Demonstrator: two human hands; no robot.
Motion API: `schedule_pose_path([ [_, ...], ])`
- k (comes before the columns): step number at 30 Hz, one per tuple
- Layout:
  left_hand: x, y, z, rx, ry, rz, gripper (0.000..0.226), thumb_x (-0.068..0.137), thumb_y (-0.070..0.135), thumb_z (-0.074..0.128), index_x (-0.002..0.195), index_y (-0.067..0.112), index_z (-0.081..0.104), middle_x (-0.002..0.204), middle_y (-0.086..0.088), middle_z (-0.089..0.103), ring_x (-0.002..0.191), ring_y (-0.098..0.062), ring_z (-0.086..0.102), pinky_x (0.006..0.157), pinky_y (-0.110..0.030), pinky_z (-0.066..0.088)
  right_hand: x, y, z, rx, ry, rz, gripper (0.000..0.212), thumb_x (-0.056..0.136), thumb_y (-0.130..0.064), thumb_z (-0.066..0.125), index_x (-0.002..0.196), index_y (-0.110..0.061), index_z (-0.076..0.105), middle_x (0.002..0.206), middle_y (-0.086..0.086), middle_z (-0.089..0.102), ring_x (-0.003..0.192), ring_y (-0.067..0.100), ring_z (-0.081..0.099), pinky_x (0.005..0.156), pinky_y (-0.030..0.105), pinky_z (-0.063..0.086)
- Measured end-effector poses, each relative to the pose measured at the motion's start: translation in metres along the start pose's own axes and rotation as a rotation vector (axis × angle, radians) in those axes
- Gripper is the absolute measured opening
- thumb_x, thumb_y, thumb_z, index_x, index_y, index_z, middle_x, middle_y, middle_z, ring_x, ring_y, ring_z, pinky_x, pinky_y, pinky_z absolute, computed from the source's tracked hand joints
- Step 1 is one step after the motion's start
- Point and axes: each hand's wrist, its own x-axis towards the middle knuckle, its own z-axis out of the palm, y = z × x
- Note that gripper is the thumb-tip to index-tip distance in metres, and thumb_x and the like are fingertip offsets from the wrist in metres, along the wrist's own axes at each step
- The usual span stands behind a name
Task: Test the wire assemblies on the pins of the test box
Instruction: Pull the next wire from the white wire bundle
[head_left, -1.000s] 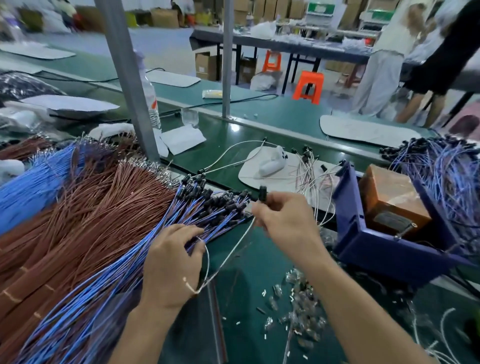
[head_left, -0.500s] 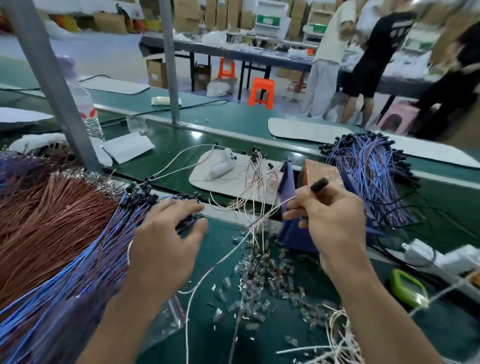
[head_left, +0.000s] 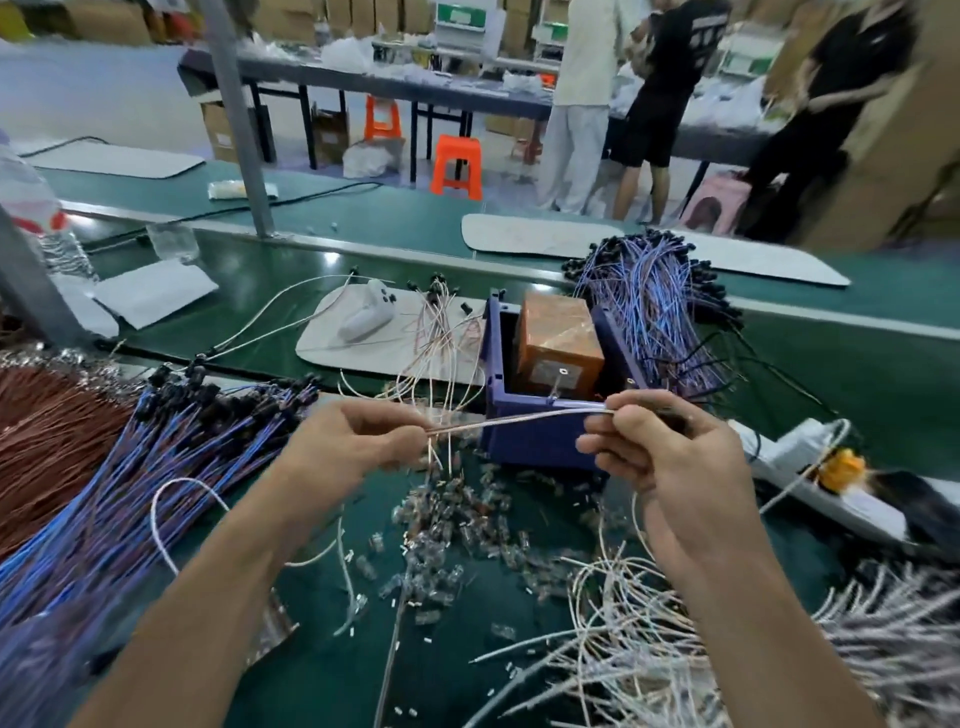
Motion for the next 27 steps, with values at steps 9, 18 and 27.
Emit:
schedule_pose_path([
  [9,-0.008,0.028,0.037,0.310,0.105,0.273,0.019,0.084,0.024,0.084,0.080,0.042,0.081,0.061,0.009,0.071,0.041,0.000,0.047,0.041,-0.010,0.035,-0.013,-0.005,-0.042,-1.030,-0.094,-0.100,0.032,0.082,-0.010,0.078,0.097,-0.039,0.077,0.080,-0.019,0.075,0.074,0.006,0.072,0.078,0.032,0.059],
  [18,-0.006,0.019,0.068,0.277,0.046,0.225,0.027,0.087,0.027,0.080,0.108,0.044,0.078,0.066,0.019,0.067,0.049,0.003,0.053,0.049,-0.008,0.039,-0.002,-0.007,-0.002,-1.035,-0.096,-0.411,0.015,0.093,-0.022,0.071,0.089,-0.035,0.074,0.068,-0.020,0.068,0.074,-0.004,0.063,0.063,0.008,0.046],
  [27,-0.003,-0.009,-0.015,0.078,-0.060,-0.100,0.008,0.080,0.021,0.076,0.082,0.021,0.084,0.070,-0.005,0.074,0.059,-0.009,0.059,0.058,-0.015,0.049,0.008,-0.003,-0.042,-1.031,0.004,-0.338,0.020,0.087,-0.016,0.075,0.074,-0.031,0.077,0.062,-0.019,0.068,0.060,0.004,0.064,0.059,0.020,0.050],
])
